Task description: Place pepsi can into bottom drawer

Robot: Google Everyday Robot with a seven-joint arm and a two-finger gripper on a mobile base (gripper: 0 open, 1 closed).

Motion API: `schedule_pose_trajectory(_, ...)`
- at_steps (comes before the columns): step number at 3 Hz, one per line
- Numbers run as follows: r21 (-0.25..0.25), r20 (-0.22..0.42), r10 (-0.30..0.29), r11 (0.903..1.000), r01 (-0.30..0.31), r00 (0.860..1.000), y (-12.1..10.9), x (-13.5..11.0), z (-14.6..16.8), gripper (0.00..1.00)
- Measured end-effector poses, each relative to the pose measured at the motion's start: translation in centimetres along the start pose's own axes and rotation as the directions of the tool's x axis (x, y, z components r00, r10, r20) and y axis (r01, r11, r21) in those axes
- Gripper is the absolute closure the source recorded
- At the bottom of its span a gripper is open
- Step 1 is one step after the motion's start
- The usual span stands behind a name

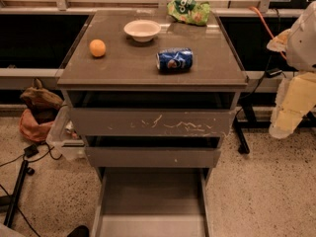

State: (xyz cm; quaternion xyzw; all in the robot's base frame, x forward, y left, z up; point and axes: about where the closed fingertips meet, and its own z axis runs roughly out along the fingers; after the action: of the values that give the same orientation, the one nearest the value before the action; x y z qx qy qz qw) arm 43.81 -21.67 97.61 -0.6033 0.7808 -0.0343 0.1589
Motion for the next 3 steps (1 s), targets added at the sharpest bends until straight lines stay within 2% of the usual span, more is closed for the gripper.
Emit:
schedule_pose_trajectory(1,0.000,0.000,0.000,1.0000,0.000,1.000,0.0,0.0,0.0,0.00)
schedule_pose_trajectory(2,0.024,0.037,-0.018,0.9996,0.017,0.999,-0.9,-0.4,0.8,0.00)
schedule_pose_trajectory(3,0.056,0.122,-0.058,0.9971,0.052,0.991,-3.9,-1.3,3.5,0.00)
